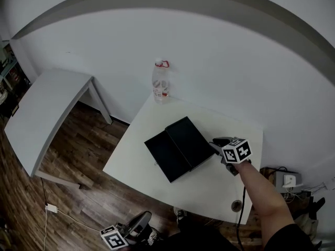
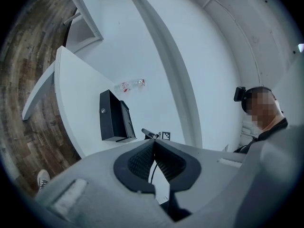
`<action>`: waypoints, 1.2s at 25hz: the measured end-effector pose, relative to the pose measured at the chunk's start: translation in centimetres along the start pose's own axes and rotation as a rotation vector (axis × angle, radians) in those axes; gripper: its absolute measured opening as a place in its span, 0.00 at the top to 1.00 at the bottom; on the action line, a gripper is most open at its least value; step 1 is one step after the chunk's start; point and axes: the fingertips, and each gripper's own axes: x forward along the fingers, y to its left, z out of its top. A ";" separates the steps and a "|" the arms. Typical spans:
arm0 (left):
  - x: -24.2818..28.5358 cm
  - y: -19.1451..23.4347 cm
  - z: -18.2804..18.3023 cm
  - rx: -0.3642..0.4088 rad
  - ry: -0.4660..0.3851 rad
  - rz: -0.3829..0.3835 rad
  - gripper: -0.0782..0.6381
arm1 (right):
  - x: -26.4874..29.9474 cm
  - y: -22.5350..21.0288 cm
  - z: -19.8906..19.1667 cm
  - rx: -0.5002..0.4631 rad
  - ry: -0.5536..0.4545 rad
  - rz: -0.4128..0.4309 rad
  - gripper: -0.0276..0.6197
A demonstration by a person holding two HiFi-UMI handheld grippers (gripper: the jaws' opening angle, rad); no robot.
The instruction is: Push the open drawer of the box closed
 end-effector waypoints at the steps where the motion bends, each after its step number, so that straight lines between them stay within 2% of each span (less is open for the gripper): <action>1: 0.3 0.2 0.1 0.000 -0.005 0.010 0.89 | 1.0 -0.8 0.0 -0.004 0.027 0.004 0.79; 6: 0.9 1.0 0.7 -0.008 -0.038 0.057 0.89 | 5.0 -1.8 0.1 -0.047 0.124 0.056 0.78; 10: 1.1 1.7 0.9 0.002 -0.050 0.101 0.89 | 7.2 -2.4 -0.1 -0.036 0.168 0.069 0.78; 17: 2.4 3.5 1.7 0.126 0.032 0.214 0.89 | 8.2 -2.1 -0.3 -0.017 0.205 0.130 0.83; 23: 4.7 7.1 3.5 0.330 0.178 0.312 0.88 | 8.2 -2.0 -0.4 0.040 0.194 0.168 0.85; 26: 6.8 9.5 4.6 0.440 0.279 0.349 0.83 | 8.2 -2.0 -0.4 0.032 0.195 0.166 0.85; 28: 8.1 11.2 5.5 0.549 0.368 0.404 0.83 | 8.2 -2.0 -0.4 0.032 0.193 0.169 0.85; 30: 9.2 13.2 6.2 0.699 0.482 0.469 0.81 | 8.2 -2.0 -0.4 0.030 0.192 0.173 0.85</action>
